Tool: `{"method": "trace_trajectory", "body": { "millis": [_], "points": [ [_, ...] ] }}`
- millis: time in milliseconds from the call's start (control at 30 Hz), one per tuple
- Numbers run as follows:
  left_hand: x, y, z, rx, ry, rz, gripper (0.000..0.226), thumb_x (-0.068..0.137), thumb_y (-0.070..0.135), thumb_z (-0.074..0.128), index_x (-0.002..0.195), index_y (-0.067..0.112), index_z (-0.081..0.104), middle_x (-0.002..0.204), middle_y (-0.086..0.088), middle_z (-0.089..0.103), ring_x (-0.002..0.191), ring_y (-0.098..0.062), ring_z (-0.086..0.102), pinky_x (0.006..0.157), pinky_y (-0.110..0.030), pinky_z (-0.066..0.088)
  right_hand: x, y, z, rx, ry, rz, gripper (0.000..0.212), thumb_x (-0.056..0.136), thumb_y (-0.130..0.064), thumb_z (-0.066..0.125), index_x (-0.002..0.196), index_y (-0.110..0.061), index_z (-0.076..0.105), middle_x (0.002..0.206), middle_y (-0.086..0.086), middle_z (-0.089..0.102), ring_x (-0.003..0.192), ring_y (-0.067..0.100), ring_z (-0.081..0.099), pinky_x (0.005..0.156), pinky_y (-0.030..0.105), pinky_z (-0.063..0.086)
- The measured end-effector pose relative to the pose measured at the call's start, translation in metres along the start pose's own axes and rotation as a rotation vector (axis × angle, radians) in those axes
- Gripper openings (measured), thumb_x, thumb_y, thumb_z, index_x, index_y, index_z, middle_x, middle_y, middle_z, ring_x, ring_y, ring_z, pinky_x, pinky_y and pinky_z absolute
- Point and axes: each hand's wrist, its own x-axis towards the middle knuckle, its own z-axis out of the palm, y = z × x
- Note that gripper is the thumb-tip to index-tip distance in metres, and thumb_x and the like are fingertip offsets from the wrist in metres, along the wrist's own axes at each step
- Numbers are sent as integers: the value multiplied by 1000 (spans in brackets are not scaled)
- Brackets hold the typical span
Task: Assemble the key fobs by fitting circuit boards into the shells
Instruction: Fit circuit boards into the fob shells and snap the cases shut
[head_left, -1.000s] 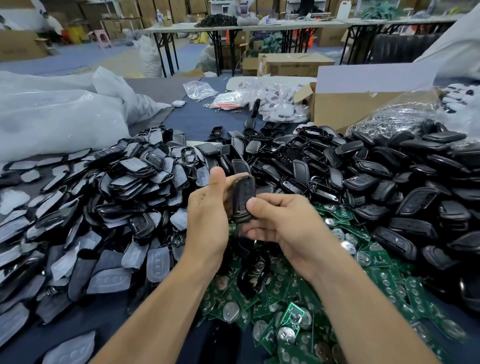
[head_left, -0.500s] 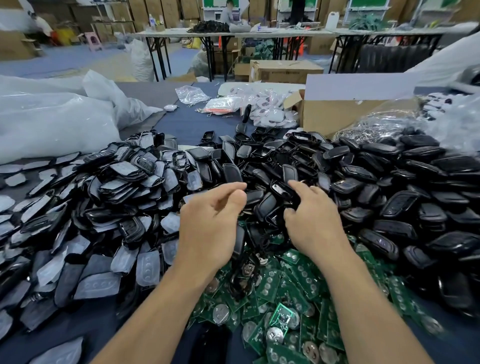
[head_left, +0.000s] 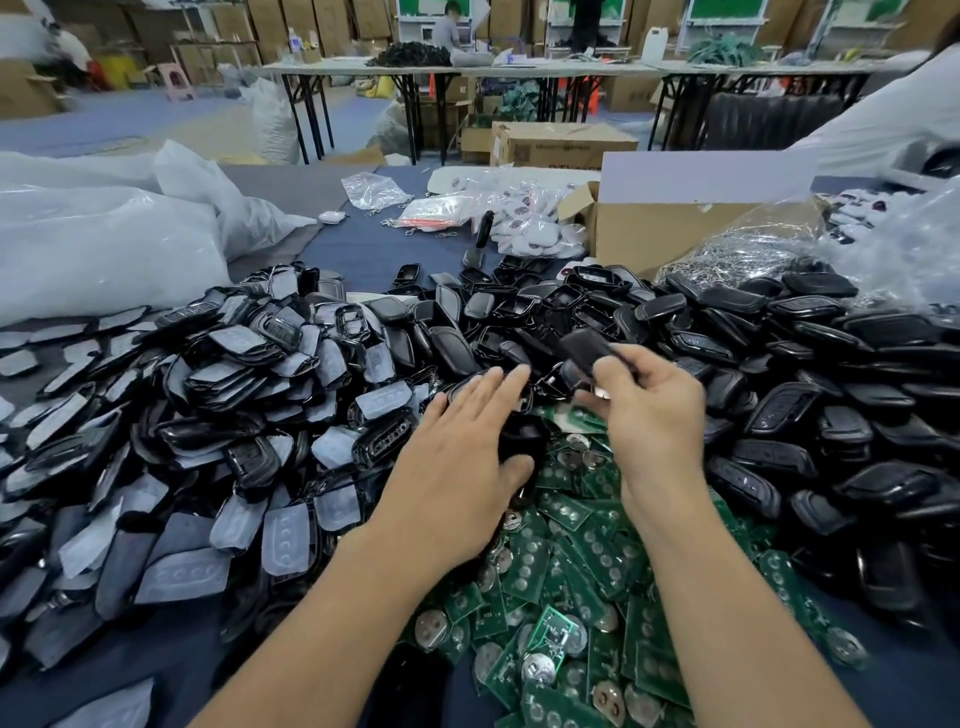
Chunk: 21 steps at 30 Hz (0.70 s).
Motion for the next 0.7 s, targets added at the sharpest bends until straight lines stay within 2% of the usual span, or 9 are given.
{"method": "trace_trajectory", "body": {
  "millis": [100, 200, 300, 400, 500, 533, 600, 633, 700],
  "points": [
    [2, -2, 1, 68, -34, 16, 58, 111, 38, 42, 164, 34, 21, 175, 8, 6, 160, -8, 2, 126, -30, -7, 6, -5, -11, 190, 96, 84, 23, 102, -11, 56, 95, -23, 74, 72, 0, 76, 64, 14, 70, 54, 24, 51],
    [16, -3, -2, 128, -44, 20, 50, 111, 35, 42, 160, 32, 35, 174, 0, 16, 161, -18, 10, 129, -42, 6, 7, -6, -10, 241, 41, 175, 14, 103, -7, 55, 95, -18, 58, 65, 6, 72, 42, 16, 53, 41, 23, 41],
    [44, -8, -10, 93, 22, -40, 41, 109, 26, 48, 149, 31, 53, 169, -3, 33, 158, -21, 21, 127, -45, 14, 0, -9, 0, 187, -80, 175, 17, 95, 2, 66, 87, -13, 62, 63, 8, 72, 42, 15, 56, 41, 23, 42],
    [61, -9, -16, 95, 67, -77, 40, 105, 18, 54, 142, 26, 63, 163, -6, 43, 155, -22, 29, 126, -39, 19, -8, -11, 4, 287, -125, 218, 27, 84, 16, 73, 77, -10, 71, 68, 7, 72, 55, 20, 70, 54, 23, 57],
    [58, 1, -28, -196, 211, -107, 34, 101, 13, 59, 127, 28, 74, 145, 3, 64, 137, -11, 53, 114, -17, 33, -7, -11, 3, 370, -226, 244, 28, 84, 13, 73, 69, -10, 77, 79, 12, 73, 74, 23, 73, 70, 27, 63],
    [52, 6, -32, -358, 263, -129, 31, 101, 16, 59, 116, 33, 79, 126, 9, 75, 117, -6, 65, 100, -11, 44, -6, -12, 3, 383, -279, 230, 28, 86, 11, 73, 67, -10, 78, 81, 12, 73, 78, 23, 73, 72, 28, 63],
    [41, 14, -42, -739, 230, -197, 27, 103, 24, 56, 104, 36, 81, 96, 10, 81, 81, -6, 75, 71, -18, 59, -6, -15, 3, 385, -339, 171, 29, 86, 11, 72, 65, -9, 77, 77, 11, 73, 74, 22, 74, 71, 28, 61],
    [36, 16, -45, -904, 152, -244, 26, 106, 28, 55, 111, 32, 79, 97, 5, 81, 81, -11, 78, 68, -24, 63, -7, -16, 4, 382, -332, 143, 29, 86, 11, 72, 65, -8, 77, 73, 11, 73, 69, 22, 73, 70, 28, 61],
    [25, 15, -47, -1092, -1, -235, 29, 108, 35, 56, 132, 29, 69, 114, 0, 79, 97, -16, 78, 73, -28, 64, -10, -17, 7, 395, -285, 135, 29, 86, 10, 73, 66, -9, 78, 69, 11, 73, 64, 22, 73, 67, 27, 61]
  ]
}}
